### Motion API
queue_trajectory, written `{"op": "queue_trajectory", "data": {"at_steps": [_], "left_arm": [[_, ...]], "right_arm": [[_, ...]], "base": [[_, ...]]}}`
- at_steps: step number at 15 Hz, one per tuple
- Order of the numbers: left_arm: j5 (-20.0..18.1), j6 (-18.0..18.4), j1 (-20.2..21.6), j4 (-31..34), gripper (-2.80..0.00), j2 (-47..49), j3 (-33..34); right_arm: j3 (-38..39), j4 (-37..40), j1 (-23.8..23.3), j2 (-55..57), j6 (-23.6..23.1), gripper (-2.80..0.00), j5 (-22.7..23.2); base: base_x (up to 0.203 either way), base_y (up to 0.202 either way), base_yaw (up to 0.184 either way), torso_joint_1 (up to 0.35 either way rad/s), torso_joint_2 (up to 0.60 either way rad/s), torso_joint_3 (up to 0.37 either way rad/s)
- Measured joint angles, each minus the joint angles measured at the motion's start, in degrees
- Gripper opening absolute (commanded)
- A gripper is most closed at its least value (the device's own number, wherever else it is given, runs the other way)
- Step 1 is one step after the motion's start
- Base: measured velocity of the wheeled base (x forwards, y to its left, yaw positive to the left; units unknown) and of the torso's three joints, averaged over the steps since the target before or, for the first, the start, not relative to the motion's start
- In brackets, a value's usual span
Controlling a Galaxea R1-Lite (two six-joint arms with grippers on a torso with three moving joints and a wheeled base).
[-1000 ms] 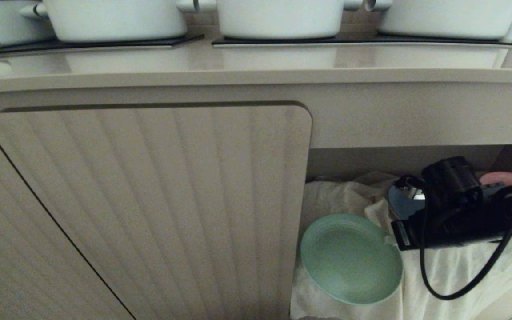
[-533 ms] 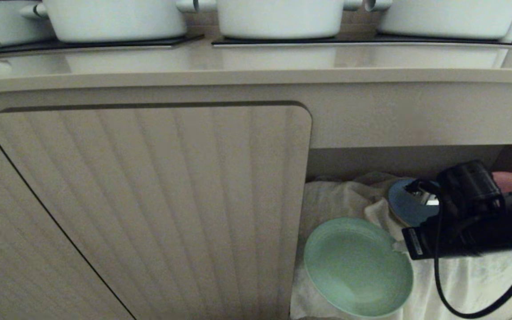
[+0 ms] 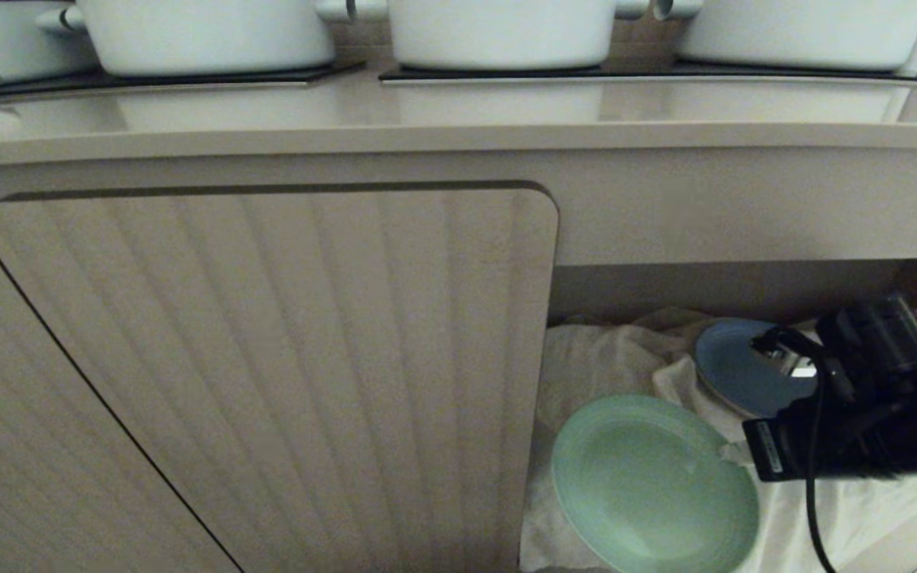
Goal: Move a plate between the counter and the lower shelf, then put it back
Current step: Put the plate
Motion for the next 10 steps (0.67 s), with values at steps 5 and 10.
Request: {"op": "queue_trajectory", "data": {"at_steps": [5,10], "left_arm": [[-0.01,0.02,0.0,0.0,-2.8,0.0,0.0],[-0.01,0.02,0.0,0.0,-2.8,0.0,0.0]], "right_arm": [[1.6,0.34,0.0,-3.58,2.0,-2.8,-0.02],[4.16,2.4,-0.07,-7.88,2.38,-2.8,-0.02]], "base": [[0.0,0.0,0.0,0.0,0.0,0.0],[0.0,0.0,0.0,0.0,0.0,0.0]]}}
